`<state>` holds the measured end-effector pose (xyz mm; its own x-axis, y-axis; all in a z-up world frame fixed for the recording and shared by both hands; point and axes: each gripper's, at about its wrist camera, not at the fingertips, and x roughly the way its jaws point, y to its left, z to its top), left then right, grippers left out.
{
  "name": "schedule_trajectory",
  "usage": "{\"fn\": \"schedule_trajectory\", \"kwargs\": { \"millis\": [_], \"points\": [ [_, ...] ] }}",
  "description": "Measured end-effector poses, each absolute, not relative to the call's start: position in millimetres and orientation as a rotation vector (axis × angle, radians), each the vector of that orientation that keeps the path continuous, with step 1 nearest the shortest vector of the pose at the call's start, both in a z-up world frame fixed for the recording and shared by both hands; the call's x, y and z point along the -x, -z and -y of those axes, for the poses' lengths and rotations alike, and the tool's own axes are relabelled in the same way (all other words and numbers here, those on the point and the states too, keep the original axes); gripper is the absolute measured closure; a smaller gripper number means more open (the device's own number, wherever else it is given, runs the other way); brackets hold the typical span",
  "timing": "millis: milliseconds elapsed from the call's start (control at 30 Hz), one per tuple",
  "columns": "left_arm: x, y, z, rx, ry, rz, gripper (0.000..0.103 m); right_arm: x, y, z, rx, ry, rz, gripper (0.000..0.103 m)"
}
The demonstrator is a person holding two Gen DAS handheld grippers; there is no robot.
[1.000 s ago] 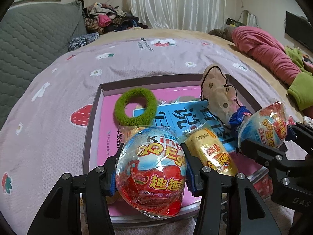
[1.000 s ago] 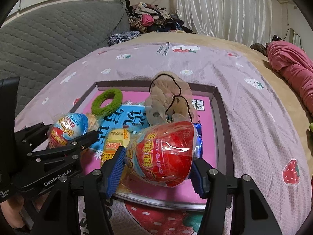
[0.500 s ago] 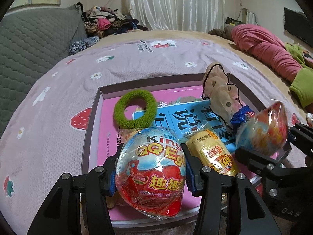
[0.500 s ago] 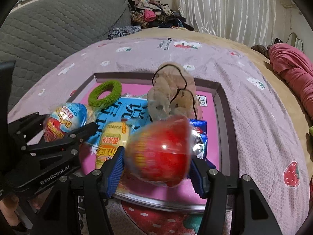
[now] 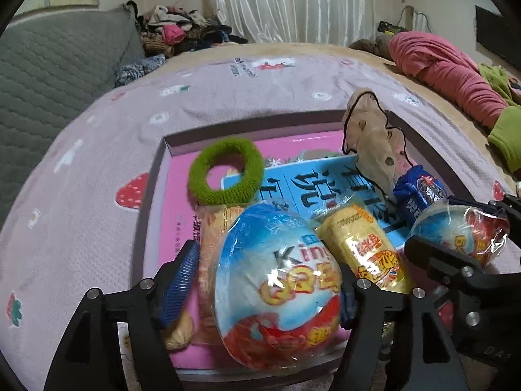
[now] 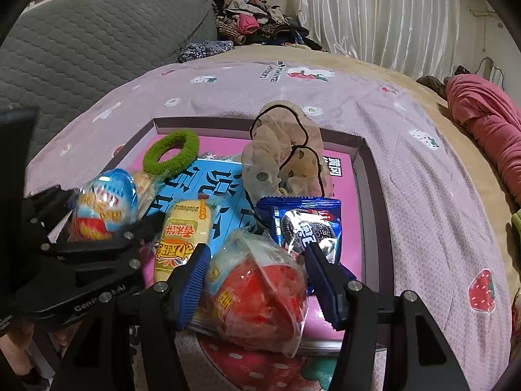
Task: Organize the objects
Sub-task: 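Lower both egg packs into the tray and open both tools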
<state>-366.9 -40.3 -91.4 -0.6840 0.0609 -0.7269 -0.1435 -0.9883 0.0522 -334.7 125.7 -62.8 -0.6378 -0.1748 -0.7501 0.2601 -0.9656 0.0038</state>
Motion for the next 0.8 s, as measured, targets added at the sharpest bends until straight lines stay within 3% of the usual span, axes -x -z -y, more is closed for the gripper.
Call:
{"fn": "schedule_trajectory", "kwargs": {
  "millis": [400, 800],
  "points": [
    [364.1, 88.5, 38.4, 1.182, -2.787, -0.166, 0.031, 333.0, 57.9, -129.8, -1.172, 2.654, -0.132, 0.043],
    [359.8, 80.8, 44.3, 1.175, -2.806, -0.149, 0.023, 331.1, 50.8, -131.9, -1.144, 2.672, -0.111, 0.043]
  ]
}}
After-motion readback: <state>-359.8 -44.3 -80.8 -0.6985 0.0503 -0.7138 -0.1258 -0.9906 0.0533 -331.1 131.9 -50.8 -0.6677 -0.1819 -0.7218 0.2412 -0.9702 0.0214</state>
